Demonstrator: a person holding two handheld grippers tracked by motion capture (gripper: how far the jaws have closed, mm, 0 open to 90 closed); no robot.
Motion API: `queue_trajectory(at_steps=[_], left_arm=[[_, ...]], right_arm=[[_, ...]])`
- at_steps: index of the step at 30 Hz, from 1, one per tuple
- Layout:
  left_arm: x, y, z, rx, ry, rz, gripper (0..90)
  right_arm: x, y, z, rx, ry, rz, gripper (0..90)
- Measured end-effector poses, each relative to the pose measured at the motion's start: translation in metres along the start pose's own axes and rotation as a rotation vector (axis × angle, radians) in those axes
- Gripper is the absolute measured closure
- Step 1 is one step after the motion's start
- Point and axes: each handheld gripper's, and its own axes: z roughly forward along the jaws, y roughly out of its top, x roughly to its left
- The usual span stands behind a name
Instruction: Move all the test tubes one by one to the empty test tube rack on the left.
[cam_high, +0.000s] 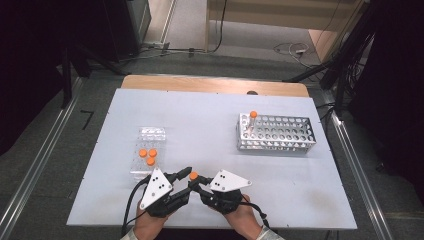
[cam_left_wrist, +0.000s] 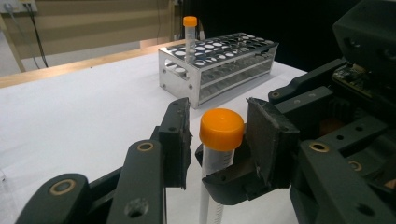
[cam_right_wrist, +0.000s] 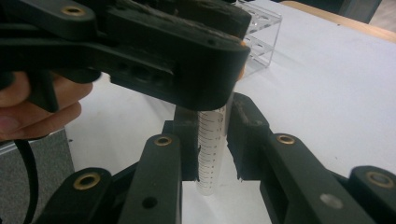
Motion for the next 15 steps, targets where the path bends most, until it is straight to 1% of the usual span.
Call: queue_trajectory(at_steps=[1, 7, 15], left_arm=[[0.0001, -0.0002, 0.0003, 0.001, 0.002, -0.001, 60.0], [-0.0011, -0.0009, 0.0010, 0.002, 0.002, 0.009, 68.6], [-0.0012, -0.0004, 0.0009, 0.004, 0.004, 0.012, 69.8]], right_arm=[[0.0002, 0.0002, 0.0001, 0.001, 0.002, 0.003, 72.1], [0.0010, 0.0005, 0.0008, 0.003, 0.003, 0.005, 72.1], [0.0008, 0.0004, 0.0007, 0.001, 0.002, 0.006, 71.9]])
